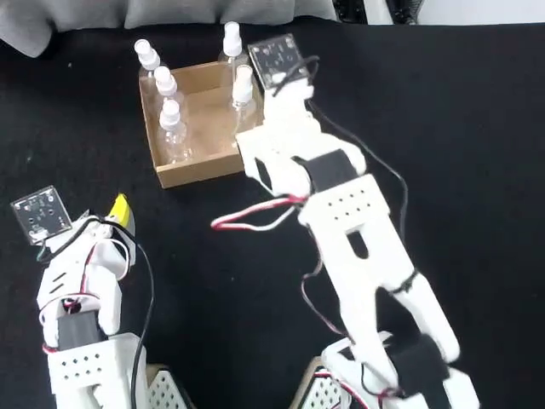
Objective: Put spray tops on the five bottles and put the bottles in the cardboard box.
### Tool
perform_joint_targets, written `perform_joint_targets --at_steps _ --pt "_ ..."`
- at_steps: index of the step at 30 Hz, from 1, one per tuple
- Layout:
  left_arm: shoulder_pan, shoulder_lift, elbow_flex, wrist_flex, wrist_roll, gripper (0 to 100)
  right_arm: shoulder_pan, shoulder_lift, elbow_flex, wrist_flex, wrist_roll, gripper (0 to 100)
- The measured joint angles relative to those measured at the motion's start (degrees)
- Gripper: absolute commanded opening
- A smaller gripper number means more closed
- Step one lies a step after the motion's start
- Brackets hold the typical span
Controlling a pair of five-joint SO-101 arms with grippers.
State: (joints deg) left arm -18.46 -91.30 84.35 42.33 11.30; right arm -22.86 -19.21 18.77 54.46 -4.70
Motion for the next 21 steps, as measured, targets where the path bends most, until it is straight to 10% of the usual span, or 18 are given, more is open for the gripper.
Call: perform_joint_targets --at_steps 21 --pt "0.1 0.0 1.2 -3.4 0.0 11 6.4 -32.7 25.5 0.0 2.9 7.1"
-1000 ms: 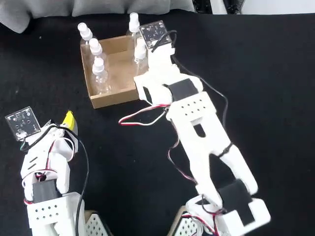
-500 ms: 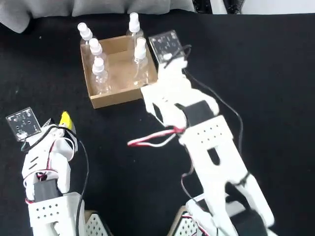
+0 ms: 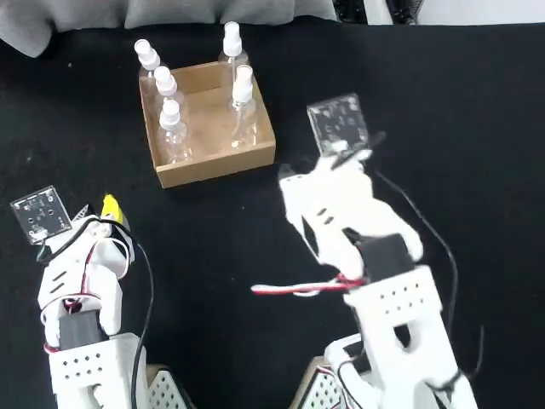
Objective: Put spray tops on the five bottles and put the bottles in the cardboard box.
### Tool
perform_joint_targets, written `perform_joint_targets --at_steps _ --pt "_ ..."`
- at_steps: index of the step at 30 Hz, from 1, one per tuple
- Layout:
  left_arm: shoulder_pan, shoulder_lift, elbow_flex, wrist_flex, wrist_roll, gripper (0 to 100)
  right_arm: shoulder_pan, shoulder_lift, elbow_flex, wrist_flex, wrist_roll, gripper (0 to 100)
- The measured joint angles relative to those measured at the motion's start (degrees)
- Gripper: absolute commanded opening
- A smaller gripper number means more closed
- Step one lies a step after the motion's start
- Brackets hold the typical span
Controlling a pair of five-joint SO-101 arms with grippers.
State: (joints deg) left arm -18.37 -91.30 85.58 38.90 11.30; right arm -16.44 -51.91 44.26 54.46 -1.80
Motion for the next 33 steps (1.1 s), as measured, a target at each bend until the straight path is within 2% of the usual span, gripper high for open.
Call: perform_joint_targets --at_steps 21,24,33 --pt "0.0 0.0 0.0 0.0 0.0 10 9.5 -30.4 21.0 0.0 0.1 6.8" --pt "0.0 0.0 0.0 0.0 0.0 10 10.8 -33.6 22.5 0.0 0.1 1.8" --pt "1.1 0.0 0.0 0.0 0.0 10 11.1 -42.2 28.6 0.0 2.8 1.5"
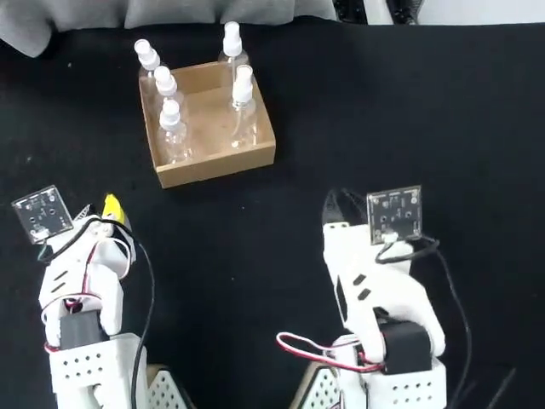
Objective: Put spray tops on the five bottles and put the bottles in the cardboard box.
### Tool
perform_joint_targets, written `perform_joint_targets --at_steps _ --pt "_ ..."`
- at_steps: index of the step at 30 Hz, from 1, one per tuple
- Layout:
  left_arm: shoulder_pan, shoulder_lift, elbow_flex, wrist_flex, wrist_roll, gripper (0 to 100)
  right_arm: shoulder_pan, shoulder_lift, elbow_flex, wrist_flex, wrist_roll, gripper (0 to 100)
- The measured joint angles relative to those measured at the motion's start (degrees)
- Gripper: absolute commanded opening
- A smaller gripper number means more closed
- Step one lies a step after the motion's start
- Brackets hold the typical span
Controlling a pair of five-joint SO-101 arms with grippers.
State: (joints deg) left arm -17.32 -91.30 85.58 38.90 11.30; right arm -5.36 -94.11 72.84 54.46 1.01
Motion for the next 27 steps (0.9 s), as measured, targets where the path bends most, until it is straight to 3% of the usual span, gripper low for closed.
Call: perform_joint_targets --at_steps 7,11,15,27 --pt "0.3 0.0 0.0 0.0 0.0 10 0.0 -8.6 6.9 0.2 0.0 1.5" --pt "1.9 0.0 0.0 0.0 -0.4 3 0.0 -9.0 10.1 0.2 0.0 1.5" --pt "4.8 0.0 1.0 0.0 -5.3 3 0.0 -9.0 10.5 0.2 0.0 1.5" --pt "8.8 0.0 1.4 0.0 -6.3 3 0.0 -9.0 20.4 0.2 0.4 1.8"
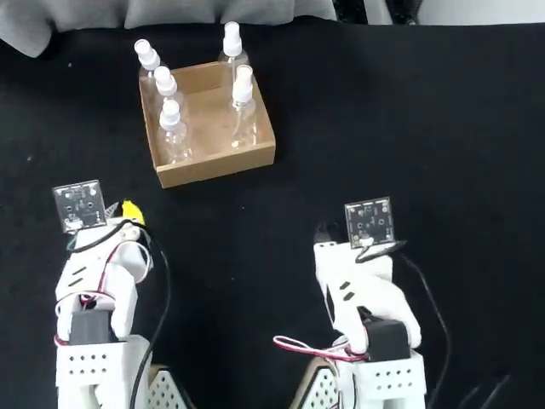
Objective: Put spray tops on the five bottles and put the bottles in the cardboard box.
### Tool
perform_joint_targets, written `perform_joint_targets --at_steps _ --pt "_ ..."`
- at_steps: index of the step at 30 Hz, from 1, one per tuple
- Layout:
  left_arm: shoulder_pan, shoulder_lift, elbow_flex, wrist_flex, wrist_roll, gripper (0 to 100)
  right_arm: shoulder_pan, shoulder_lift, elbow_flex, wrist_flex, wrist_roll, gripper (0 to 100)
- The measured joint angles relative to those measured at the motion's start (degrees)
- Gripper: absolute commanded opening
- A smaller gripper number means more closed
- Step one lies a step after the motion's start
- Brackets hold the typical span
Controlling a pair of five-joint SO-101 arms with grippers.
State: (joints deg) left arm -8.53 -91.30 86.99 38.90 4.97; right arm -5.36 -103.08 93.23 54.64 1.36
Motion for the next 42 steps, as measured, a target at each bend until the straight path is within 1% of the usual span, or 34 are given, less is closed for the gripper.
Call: perform_joint_targets --at_steps 3,8,11,14,15,17,21,25,29,39,42 --pt "1.5 0.0 0.4 0.0 0.0 3 0.0 0.0 1.3 0.0 0.0 1.8" --pt "1.8 0.0 1.3 0.0 0.1 3 0.0 0.0 3.4 0.0 0.0 1.8" --pt "1.9 -0.1 2.3 -2.2 -0.1 3 0.0 0.0 3.4 0.0 0.0 1.7" --pt "1.9 -0.1 6.5 -5.7 -0.1 3 0.0 0.0 3.4 0.7 0.0 1.8" --pt "1.9 -0.1 8.6 -7.2 -0.1 3 0.0 0.0 3.4 1.6 0.0 1.8" --pt "1.9 -0.7 9.1 -9.1 0.1 3 0.0 0.0 3.4 3.9 0.0 1.8" --pt "-0.6 -0.2 9.7 -9.3 -0.1 3 0.0 0.0 3.4 10.4 0.0 1.7" --pt "-1.3 0.3 9.7 -9.3 -0.2 3 0.0 0.0 3.4 16.0 0.1 1.5" --pt "-1.3 0.2 9.7 -4.6 -0.2 3 0.0 0.0 3.4 18.6 0.1 1.5" --pt "-1.3 0.0 9.7 14.2 -0.1 3 0.0 0.0 3.4 19.7 0.1 1.5" --pt "-1.3 0.0 9.7 16.2 -0.1 3 0.0 0.0 3.4 19.7 0.1 1.5"
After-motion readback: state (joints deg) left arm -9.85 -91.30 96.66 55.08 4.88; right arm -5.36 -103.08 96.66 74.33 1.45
